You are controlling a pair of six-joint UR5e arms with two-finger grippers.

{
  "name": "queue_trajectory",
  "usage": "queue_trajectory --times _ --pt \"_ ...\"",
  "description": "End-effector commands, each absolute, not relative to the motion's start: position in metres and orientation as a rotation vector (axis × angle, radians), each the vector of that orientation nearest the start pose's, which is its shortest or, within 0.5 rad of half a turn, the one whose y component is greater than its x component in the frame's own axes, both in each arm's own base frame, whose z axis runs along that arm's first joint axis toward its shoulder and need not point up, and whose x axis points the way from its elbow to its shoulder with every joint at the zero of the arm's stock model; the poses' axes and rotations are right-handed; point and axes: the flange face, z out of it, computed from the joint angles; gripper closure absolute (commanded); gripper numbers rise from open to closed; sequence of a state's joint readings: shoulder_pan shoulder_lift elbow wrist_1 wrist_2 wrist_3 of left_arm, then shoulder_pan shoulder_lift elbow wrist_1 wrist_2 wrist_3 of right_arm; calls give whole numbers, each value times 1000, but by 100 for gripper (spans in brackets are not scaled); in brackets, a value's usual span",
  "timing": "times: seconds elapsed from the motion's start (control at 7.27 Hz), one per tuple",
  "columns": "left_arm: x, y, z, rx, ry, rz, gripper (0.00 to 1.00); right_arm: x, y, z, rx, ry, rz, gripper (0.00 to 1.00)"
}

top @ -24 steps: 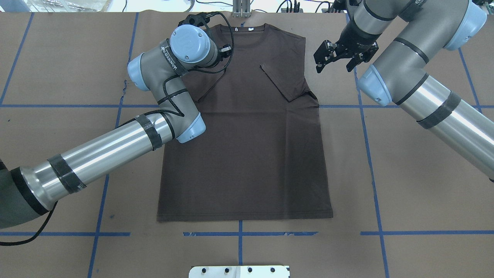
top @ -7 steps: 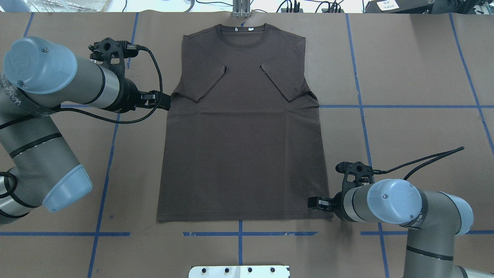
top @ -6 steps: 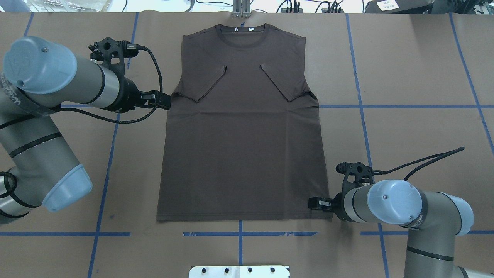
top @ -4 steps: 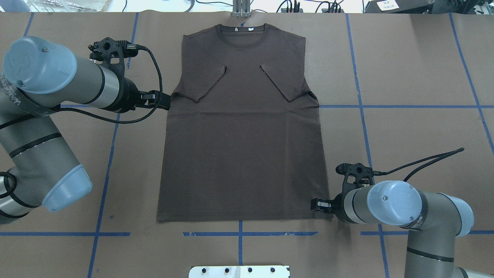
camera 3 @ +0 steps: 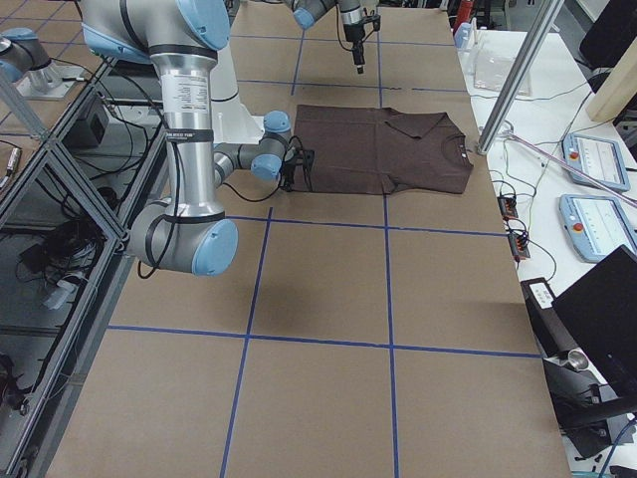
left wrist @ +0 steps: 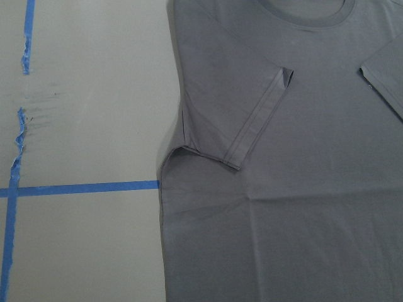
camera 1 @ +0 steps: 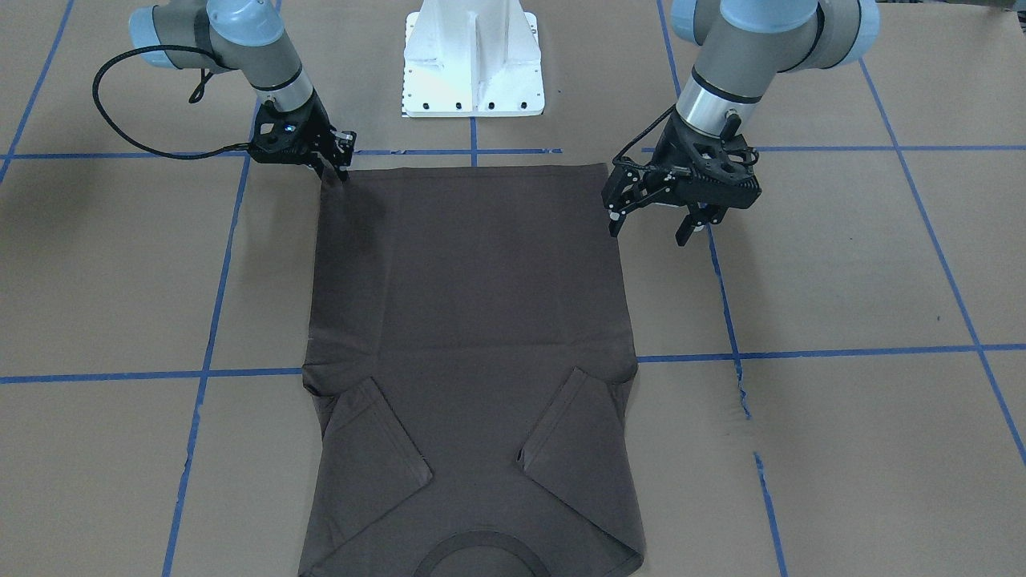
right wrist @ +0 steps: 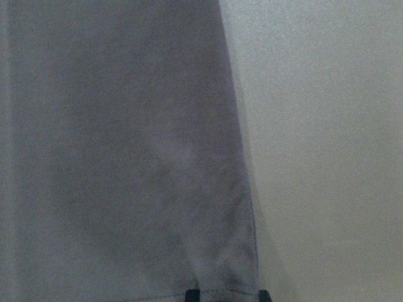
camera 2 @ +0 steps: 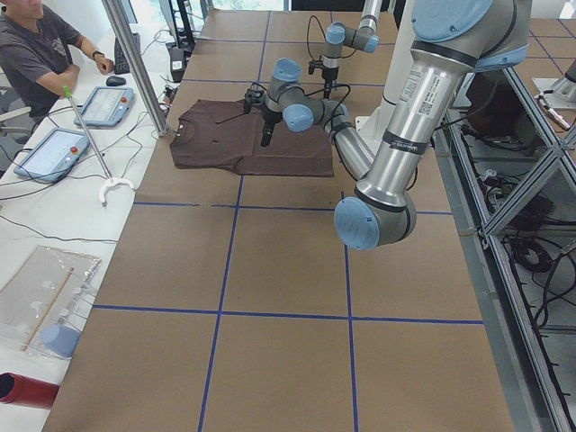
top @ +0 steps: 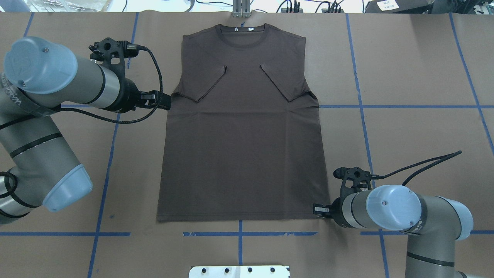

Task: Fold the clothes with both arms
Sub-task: 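Move both grippers to the hem corners nearest the robot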

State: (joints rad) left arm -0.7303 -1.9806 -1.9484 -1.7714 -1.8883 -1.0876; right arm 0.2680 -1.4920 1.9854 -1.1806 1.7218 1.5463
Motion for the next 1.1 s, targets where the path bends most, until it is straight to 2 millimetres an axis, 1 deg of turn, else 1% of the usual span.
queue_trajectory --times 0.0,0.28,0.41,0.55,0.69,0.83,0.96 --pt "365 -464 245 315 966 -71 0 -465 -249 379 -13 -908 156 100" --pt "366 -465 248 312 960 -73 0 -465 -250 379 -12 -906 158 100" --pt "366 -464 249 308 961 -77 0 -462 -249 374 -16 -917 156 100" --pt "368 -458 249 270 975 -128 0 -457 -250 365 -11 -937 155 100" --pt "386 -434 251 158 1007 -249 0 -455 -249 358 -10 -951 153 100" --pt "418 -383 259 57 1007 -316 0 -453 -249 356 -7 -957 154 100" --pt "448 -341 266 12 989 -387 0 -449 -251 351 -4 -967 157 100"
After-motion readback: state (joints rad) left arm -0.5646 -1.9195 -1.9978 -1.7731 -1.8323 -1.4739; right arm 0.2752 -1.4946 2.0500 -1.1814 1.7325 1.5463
